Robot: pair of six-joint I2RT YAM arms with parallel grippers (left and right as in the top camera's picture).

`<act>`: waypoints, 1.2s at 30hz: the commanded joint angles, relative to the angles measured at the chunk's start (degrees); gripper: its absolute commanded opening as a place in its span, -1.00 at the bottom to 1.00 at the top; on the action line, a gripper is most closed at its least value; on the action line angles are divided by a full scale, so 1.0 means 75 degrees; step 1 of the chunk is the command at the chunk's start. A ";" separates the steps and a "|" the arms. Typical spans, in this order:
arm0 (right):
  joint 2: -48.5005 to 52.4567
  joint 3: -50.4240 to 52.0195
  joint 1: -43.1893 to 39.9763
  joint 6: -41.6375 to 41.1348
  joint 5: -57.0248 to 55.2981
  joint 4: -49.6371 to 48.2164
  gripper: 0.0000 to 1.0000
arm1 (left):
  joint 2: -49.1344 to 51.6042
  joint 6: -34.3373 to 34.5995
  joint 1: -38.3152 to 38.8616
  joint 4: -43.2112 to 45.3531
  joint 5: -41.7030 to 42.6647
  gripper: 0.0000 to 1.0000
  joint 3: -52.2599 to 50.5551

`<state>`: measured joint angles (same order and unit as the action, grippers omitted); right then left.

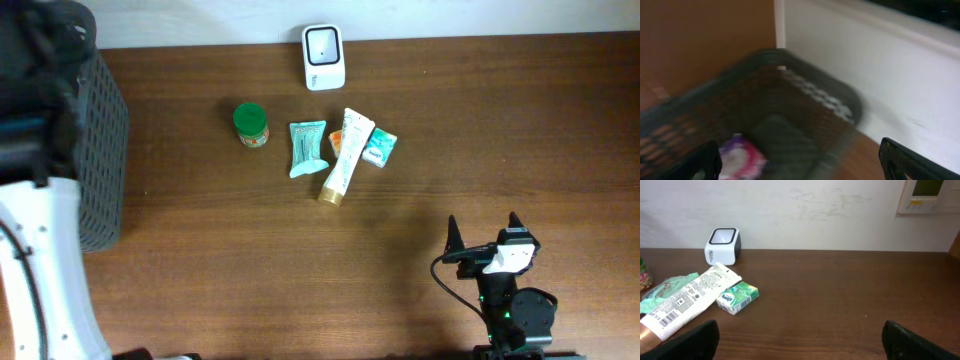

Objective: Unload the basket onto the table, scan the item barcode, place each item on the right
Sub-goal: 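Lay the white Pantene tube on the table among the items, then reach the left gripper into the basket and grasp the pink floral tissue pack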

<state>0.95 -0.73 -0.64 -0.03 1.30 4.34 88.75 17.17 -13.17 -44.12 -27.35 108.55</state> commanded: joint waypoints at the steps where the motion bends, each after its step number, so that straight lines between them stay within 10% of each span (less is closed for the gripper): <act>1: -0.0035 0.0055 -0.0009 -0.0026 -0.0070 0.0029 0.97 | 0.0635 -0.0012 -0.1189 -0.0184 -0.0009 0.99 0.0061; 15: -0.0035 0.0055 -0.0009 -0.0026 -0.0070 0.0026 0.97 | 0.4028 -0.3646 -0.2818 -0.1853 0.2736 0.96 0.0041; 28: -0.0035 0.0055 -0.0009 -0.0026 -0.0070 0.0026 0.97 | 0.5059 -0.3733 -0.2818 -0.2180 0.2521 0.74 -0.0187; 32: -0.0035 0.0055 -0.0009 -0.0026 -0.0070 0.0029 0.97 | 0.5065 -0.3730 -0.2818 -0.1839 0.1915 0.56 -0.0778; 36: -0.0035 0.0055 -0.0009 -0.0026 -0.0070 0.0029 0.97 | 0.5065 -0.3555 -0.2818 -0.1830 0.2081 -0.48 -0.0848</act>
<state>0.95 -0.73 -0.64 -0.01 1.28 4.34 125.71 -10.35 -34.20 -57.19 -13.89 103.92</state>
